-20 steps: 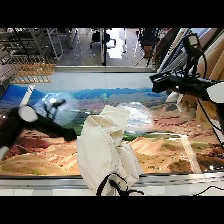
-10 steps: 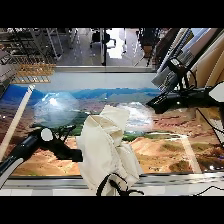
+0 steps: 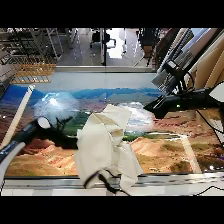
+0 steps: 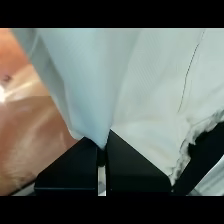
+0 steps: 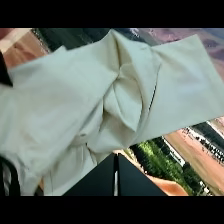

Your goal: Fold the clothes and pants, and hang the long-sleeved shirts on hangers.

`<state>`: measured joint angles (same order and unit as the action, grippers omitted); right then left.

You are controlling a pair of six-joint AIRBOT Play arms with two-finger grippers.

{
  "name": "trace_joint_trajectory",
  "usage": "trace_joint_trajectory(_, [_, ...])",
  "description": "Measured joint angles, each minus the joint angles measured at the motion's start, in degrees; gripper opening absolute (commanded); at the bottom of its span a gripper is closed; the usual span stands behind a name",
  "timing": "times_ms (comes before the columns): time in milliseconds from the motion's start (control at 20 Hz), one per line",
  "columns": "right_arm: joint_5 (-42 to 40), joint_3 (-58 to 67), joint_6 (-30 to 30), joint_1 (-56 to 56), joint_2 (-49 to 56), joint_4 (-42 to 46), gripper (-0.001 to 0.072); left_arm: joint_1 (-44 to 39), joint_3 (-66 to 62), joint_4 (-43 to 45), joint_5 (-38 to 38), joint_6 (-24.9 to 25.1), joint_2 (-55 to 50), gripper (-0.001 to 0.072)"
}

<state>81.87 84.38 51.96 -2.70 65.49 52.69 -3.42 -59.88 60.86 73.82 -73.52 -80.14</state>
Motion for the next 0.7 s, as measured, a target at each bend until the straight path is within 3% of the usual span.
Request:
trace_joint_trajectory(150, [0.61, -3.15, 1.01, -2.95, 0.31, 2.08, 0.0049, 9.77, -16.44, 8.04, 3.26, 1.11, -1.75, 0.0017])
trace_joint_trajectory(200, [-1.57, -5.03, 2.71, -4.61, 0.61, 2.38, 0.02, 13.09, -21.81, 8.96, 3.69, 1.36, -3.13, 0.0135])
trace_joint_trajectory(250, [-4.72, -7.08, 4.74, -6.43, 0.98, 2.32, 0.0433, 16.09, -26.43, 8.98, 3.69, 1.55, -4.83, 0.0575])
trace_joint_trajectory(300, [-9.01, -9.55, 7.58, -8.66, 1.57, 1.81, 0.0542, 18.45, -29.77, 8.15, 3.3, 1.53, -6.43, 0.0691])
trace_joint_trajectory(500, [-28.74, -17.81, 19.85, -15.15, 4.9, 0.79, 0.0519, 24.94, -35.87, 7.17, 6.82, -2.54, -11.21, 0.0684])
trace_joint_trajectory(650, [-40.11, -21.57, 27.1, -15.69, 7.19, -0.55, 0.052, 28.17, -32.37, 9.27, 10.23, -5.05, -10.75, 0.0673])
trace_joint_trajectory(700, [-42.42, -22.6, 28.74, -15.15, 7.89, -1.51, 0.0521, 29.05, -29.44, 9.79, 10.49, -5.6, -9.44, 0.0707])
